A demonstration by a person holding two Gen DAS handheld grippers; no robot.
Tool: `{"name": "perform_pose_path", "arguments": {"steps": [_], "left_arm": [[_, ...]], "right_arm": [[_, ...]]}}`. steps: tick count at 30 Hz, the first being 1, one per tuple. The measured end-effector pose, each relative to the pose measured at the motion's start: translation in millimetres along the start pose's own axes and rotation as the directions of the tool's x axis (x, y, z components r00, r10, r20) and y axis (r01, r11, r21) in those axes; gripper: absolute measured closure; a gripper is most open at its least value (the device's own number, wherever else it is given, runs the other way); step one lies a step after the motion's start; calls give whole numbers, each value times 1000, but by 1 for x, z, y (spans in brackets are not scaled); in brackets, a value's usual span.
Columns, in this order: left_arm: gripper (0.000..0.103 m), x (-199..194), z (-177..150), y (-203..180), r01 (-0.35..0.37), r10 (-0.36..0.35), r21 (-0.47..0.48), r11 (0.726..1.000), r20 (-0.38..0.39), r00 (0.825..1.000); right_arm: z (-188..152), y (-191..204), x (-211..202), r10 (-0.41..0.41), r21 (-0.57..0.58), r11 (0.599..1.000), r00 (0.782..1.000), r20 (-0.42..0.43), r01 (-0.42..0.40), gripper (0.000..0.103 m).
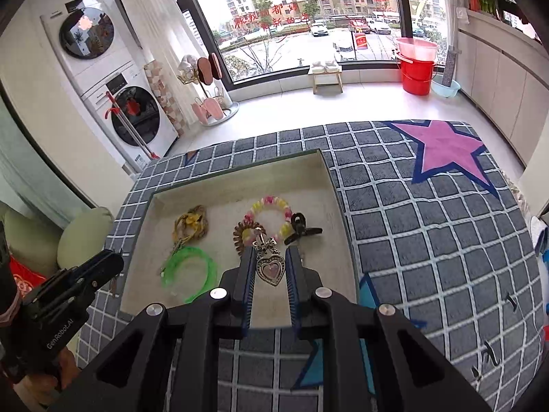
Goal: Organize jewelry
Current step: 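Carry the heart pendant and tan hair tie into the tray and open both tools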
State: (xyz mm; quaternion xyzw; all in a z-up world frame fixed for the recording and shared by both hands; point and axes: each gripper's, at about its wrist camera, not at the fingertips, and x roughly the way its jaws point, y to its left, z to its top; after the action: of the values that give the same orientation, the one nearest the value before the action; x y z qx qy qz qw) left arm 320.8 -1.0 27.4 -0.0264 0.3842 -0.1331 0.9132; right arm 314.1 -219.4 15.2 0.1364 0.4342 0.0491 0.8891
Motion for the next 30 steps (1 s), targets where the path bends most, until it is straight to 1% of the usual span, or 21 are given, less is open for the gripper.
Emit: {"name": "perform_pose_path", "arguments": {"steps": [4,10,15,25,30], "left_arm": [[72,14,3,1,-6,5,-13,1000,-9,1000],[72,40,2,1,-38,37,-15,999,-42,998],[72,57,-3,-4,-62,63,16,998,-68,996],[72,72,-10,-8,-96,100,44,994,-98,990],[72,78,-14,-9,-101,106,53,993,-120,987]], "right_arm": [[-1,-4,17,-7,6,1000,1000,-7,7,84],[-6,-11,40,-25,16,1000,999,-32,25,84],[-8,-14,52,-45,6,999,998,-45,45,84],[-5,-15,67,-60,-11,998,997,-57,60,84],[-11,-16,77,-68,-9,998,995,-75,67,84]]}}
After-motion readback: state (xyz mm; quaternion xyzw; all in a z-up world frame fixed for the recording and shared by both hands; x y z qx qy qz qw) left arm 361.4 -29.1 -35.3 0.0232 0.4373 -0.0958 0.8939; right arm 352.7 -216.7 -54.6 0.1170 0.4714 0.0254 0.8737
